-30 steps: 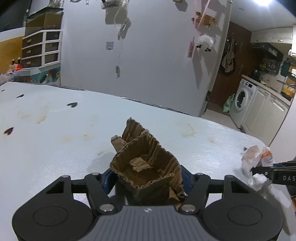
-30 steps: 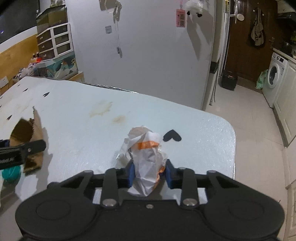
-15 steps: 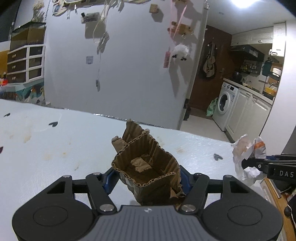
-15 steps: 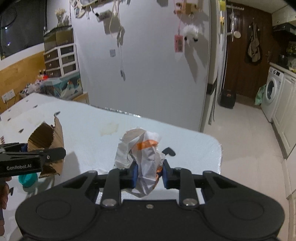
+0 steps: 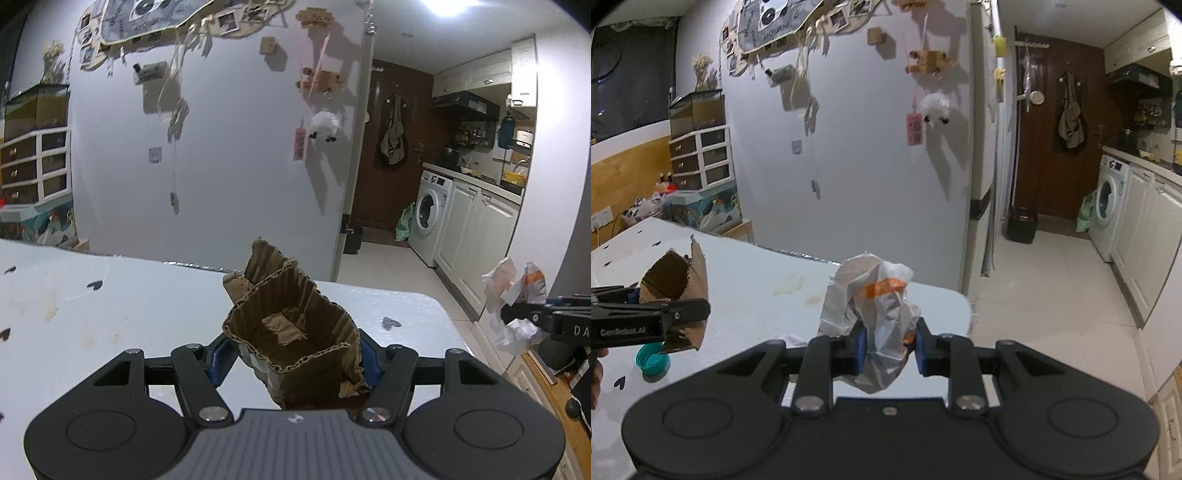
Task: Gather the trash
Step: 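Lift the cardboard and paper and carry them toward the yellow bin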
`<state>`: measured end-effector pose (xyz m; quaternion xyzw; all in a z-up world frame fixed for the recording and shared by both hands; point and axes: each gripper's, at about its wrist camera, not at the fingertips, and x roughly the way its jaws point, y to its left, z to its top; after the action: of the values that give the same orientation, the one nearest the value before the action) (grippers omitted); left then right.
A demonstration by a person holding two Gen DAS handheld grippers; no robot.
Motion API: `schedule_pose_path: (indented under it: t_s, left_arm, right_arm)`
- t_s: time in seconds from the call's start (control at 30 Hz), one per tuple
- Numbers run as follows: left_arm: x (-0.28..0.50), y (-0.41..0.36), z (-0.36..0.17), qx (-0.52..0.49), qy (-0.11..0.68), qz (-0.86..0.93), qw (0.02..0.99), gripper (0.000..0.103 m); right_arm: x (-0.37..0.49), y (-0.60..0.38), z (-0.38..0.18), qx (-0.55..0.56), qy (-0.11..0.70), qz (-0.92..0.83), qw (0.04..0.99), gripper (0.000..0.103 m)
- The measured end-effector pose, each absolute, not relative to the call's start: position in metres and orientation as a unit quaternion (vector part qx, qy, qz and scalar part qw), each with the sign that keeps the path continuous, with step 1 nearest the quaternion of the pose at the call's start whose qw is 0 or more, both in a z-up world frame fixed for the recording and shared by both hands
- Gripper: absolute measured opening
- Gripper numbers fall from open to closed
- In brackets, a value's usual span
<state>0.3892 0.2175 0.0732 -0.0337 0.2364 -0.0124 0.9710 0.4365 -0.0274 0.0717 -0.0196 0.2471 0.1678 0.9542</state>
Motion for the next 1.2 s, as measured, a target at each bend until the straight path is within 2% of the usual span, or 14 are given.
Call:
schedule_pose_path:
  t_s: [0.93,1.2]
  left_arm:
    - [0.347,0.062,0.070,0.007,0.244,-0.091,0.966,0.067]
    - [0.336,0.002,0.048,0.028,0.266,-0.128,0.955,0.067]
  right_arm:
    - [0.345,-0.172,0.069,0.009,0.234,0.098,0.967,0.027]
    - [0.320,-0.217,0.053,0.017,0.246,0.071,0.967,0.027]
